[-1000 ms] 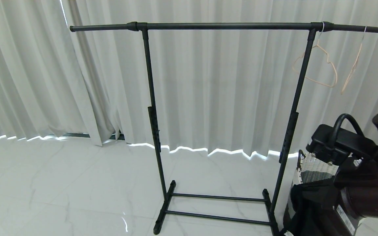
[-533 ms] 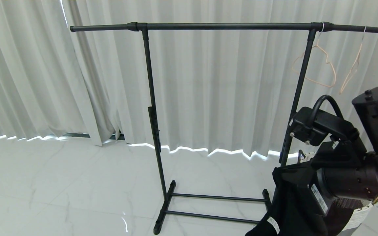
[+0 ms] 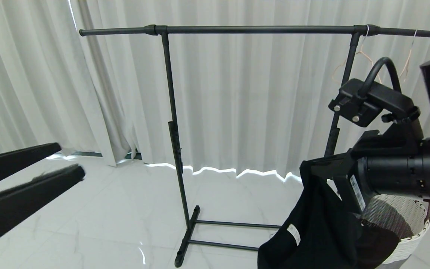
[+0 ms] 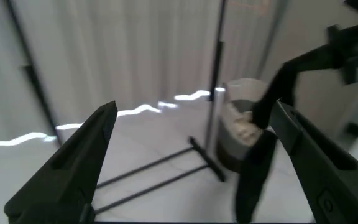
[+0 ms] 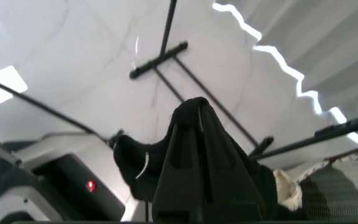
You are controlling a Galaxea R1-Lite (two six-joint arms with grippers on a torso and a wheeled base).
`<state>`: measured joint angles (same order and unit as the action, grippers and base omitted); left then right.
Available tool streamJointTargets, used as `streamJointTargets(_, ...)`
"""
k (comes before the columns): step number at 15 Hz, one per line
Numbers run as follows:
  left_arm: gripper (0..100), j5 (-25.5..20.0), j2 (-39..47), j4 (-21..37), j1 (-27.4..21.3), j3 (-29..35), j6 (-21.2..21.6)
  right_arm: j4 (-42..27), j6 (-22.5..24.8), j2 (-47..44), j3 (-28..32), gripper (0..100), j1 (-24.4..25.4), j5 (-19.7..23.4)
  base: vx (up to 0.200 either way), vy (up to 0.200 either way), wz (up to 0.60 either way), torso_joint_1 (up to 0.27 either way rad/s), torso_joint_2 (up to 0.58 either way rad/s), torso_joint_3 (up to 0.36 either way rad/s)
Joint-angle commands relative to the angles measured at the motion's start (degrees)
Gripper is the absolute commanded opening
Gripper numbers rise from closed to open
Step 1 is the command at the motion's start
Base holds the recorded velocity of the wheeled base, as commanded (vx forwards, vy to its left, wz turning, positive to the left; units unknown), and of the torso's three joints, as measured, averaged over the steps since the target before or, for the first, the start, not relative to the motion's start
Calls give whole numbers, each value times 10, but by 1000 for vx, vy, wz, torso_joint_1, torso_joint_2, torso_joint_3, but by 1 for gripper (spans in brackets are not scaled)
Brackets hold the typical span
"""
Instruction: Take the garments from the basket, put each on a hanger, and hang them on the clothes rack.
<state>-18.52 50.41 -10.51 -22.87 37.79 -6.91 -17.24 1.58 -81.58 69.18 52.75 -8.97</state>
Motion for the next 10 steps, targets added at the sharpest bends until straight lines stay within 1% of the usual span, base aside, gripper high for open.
streamJointTargets(1, 100, 3, 145, -2, -82, 80, -51, 1, 1, -8, 36, 0, 12, 0, 0, 0, 0, 0, 0, 0)
streamJointTargets(3, 100, 9, 175, -2, -124, 69, -52, 1, 1, -21, 57, 0, 22, 0, 0, 0, 0, 0, 0, 0)
streamJointTargets(4, 100, 12, 187, -2, -135, 58, -52, 3, 1, -29, 68, 0, 28, 0, 0, 0, 0, 0, 0, 0)
streamJointTargets(7, 100, 18, 204, -2, -147, 17, -52, 54, 1, -63, 94, 0, 39, 1, 0, 0, 0, 0, 0, 0)
streamJointTargets(8, 100, 19, 208, -2, -147, 4, -52, 59, 1, -71, 97, 0, 40, 2, 0, 0, 0, 0, 0, 0)
streamJointTargets(10, 100, 41, 210, -2, -147, -19, -54, 63, 1, -86, 107, 0, 54, 3, 0, 0, 0, 0, 0, 0)
